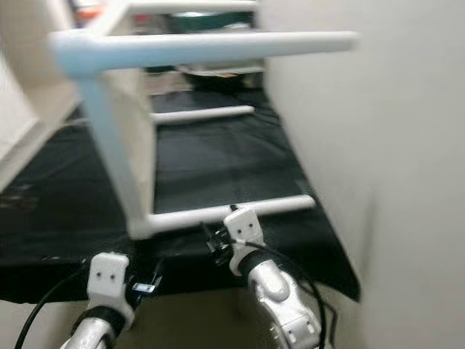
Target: Building children table
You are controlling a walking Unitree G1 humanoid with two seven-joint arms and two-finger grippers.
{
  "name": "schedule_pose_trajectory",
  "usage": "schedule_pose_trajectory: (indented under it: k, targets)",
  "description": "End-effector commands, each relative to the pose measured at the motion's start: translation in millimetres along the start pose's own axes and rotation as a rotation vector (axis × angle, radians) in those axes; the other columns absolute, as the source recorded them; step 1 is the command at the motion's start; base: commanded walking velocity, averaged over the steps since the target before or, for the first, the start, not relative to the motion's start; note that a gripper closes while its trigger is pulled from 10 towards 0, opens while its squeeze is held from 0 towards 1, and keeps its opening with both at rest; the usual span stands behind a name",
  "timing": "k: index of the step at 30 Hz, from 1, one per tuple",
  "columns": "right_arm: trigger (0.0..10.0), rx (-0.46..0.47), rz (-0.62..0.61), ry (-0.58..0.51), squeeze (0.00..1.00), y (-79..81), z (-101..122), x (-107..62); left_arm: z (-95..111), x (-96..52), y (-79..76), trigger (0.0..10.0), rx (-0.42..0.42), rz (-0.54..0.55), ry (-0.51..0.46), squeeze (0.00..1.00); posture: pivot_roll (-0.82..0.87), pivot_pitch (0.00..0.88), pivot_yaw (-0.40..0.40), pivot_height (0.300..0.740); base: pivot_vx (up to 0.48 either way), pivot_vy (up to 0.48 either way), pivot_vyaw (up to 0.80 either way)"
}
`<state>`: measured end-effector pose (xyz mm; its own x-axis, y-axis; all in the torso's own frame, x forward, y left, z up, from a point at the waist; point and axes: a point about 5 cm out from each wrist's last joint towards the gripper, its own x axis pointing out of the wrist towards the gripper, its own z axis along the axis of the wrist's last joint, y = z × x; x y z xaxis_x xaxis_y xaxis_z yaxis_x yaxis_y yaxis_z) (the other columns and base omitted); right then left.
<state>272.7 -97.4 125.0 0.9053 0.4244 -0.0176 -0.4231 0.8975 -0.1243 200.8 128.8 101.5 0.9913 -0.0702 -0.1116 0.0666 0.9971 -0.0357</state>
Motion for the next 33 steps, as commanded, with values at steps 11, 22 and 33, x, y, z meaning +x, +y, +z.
schedule_pose_trajectory:
  k: [11,22,33]
  targets:
    - [10.0,-0.242,-0.355,-0.062,0.0,-55.8,24,15.9,24,17.5,-10.9,10.0,0.014,-0.235,-0.102,0.0,-0.05,0.028,0.023,0.74,0.0,0.0,0.0]
    - [10.0,-0.684,-0.599,-0.261,0.0,-65.6,61,26.6,52,64.3,-7.6,10.0,0.024,-0.278,-0.201,0.0,-0.04,0.085,0.038,0.74,0.0,0.0,0.0]
    - [10.0,-0.862,-0.669,-0.415,0.0,-69.3,100,46.7,75,101.9,-0.3,10.0,0.038,-0.228,-0.247,0.0,-0.05,0.14,0.047,0.74,0.0,0.0,0.0]
